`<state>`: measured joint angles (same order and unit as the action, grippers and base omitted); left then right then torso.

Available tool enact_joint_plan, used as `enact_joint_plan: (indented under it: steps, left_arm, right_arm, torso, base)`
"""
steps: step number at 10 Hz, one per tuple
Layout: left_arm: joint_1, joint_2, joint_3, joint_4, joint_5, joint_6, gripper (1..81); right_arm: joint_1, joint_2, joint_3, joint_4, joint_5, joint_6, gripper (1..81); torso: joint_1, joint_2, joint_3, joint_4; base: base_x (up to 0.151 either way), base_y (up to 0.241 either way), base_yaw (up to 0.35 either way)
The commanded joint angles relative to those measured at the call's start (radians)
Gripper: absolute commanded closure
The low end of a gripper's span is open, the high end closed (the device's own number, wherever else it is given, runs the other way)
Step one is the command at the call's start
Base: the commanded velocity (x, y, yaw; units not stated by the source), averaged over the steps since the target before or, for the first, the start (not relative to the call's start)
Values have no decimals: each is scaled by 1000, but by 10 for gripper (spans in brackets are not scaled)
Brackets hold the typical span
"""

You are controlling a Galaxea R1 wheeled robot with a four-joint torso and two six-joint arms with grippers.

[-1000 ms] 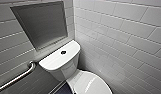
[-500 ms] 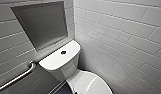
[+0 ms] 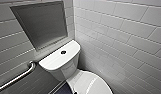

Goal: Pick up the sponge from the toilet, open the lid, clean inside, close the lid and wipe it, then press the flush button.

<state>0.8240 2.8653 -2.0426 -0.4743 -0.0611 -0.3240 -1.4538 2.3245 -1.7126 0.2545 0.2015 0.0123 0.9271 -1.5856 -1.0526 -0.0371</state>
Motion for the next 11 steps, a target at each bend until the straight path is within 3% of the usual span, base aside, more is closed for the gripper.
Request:
enact_joint_plan:
  steps: [1, 6, 11]
  left_arm:
    - [-156, 7, 131, 14, 6, -32, 10]
    - [-164, 0, 143, 13, 7, -40, 10]
    - [-187, -59, 274, 14, -17, -73, 10]
  right_arm:
    - [14, -37, 18, 5, -73, 1, 811]
    - [17, -18, -8, 6, -74, 1, 811]
    - [20, -6, -18, 8, -74, 1, 811]
  torso:
    - [0, 0, 0, 0]
    - [0, 0, -1, 0]
    - [0, 0, -1, 0]
  base:
    - [0, 0, 0]
    - [0, 0, 0]
    - [0, 0, 0]
